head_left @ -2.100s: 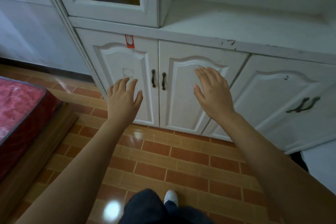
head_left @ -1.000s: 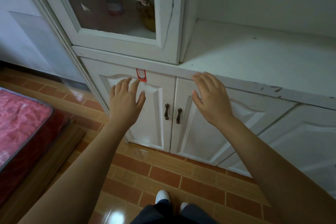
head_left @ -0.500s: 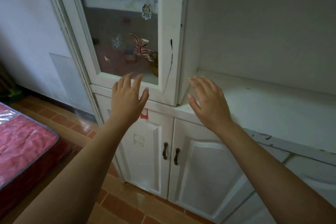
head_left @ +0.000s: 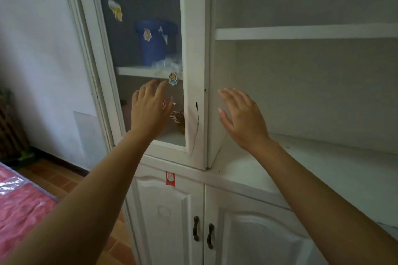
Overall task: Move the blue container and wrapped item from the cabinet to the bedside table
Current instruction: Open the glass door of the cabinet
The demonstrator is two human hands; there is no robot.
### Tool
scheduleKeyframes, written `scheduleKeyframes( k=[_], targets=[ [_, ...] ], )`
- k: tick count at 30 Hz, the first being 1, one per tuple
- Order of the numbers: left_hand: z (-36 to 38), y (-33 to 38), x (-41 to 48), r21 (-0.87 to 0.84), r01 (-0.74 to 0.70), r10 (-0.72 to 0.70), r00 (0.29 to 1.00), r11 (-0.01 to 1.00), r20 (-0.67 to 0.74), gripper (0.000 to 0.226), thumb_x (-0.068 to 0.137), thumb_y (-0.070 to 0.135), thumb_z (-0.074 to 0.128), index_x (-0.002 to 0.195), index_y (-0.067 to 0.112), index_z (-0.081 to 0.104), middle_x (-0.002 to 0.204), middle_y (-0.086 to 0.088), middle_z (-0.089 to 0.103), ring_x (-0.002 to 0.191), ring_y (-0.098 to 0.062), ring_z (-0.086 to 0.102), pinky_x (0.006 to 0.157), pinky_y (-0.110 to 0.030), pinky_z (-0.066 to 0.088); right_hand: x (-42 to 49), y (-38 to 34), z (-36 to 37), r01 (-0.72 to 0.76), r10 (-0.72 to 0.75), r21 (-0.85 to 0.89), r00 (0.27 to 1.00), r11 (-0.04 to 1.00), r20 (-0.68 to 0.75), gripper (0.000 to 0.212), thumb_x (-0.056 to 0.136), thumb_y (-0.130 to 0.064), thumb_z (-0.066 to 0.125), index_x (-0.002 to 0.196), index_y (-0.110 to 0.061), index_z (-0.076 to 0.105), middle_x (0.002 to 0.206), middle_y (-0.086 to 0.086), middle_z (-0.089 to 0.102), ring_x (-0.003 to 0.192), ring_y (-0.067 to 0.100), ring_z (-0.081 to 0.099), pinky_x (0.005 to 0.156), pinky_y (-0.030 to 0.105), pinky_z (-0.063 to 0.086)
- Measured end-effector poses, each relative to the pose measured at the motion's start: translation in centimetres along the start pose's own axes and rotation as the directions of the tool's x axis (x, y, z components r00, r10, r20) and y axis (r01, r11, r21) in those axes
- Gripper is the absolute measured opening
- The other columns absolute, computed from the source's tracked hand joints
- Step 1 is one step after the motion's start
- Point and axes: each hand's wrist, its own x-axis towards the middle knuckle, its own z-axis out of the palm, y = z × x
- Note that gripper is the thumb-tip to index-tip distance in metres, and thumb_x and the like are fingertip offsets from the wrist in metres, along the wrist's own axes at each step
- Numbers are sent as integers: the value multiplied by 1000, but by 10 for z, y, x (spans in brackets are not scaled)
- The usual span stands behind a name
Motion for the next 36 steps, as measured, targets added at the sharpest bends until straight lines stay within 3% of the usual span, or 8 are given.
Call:
scheduleKeyframes(
  k=[11, 15, 21, 29, 36],
  targets=[
    [5, 7, 34, -18, 4, -4, 1000, 1000, -17, 50, 91, 29, 50, 135, 10, 36, 143, -20, 37, 132, -36, 33, 109, -48, 23, 17, 18, 11, -24, 21, 47, 997, 999, 70, 54, 93, -34, 29, 138, -5, 32, 143, 14, 40, 131, 28, 36, 106, 38, 31],
    [12, 10, 36, -74, -8, 7, 1000, 997, -9, 53, 91, 32, 48, 138, 12, 33, 146, -19, 31, 135, -35, 28, 110, -47, 22, 8, 27, 29, -84, 69, 73, 978, 994, 195, 56, 97, -29, 36, 144, -7, 16, 153, 9, 22, 138, 21, 22, 111, 31, 19],
    [28, 18, 37, -138, -47, 51, 998, 989, 29, 61, 92, 43, 43, 144, 20, 19, 154, -14, 16, 141, -31, 15, 113, -46, 14, 0, 32, 52, -158, 83, 187, 931, 970, 356, 64, 97, -31, 37, 145, -10, 1, 156, 6, 7, 141, 17, 11, 112, 29, 13],
    [49, 47, 37, -206, 34, -25, 999, 978, 45, 91, 81, 69, 33, 145, 21, -9, 156, -11, -3, 143, -24, -2, 116, -41, 4, 16, 37, 71, -203, -9, 414, 890, 888, 456, 80, 94, -32, 46, 144, -13, -13, 155, 0, -15, 141, 9, -3, 109, 20, 3],
    [57, 62, 38, -164, 93, -90, 996, 982, 25, 94, 82, 66, 41, 144, 19, -12, 156, -13, -7, 143, -26, -7, 117, -45, 4, 20, 44, 85, -148, -86, 470, 894, 870, 441, 79, 95, -22, 44, 140, -9, -20, 152, 6, -25, 140, 15, -15, 110, 23, -4]
  ],
)
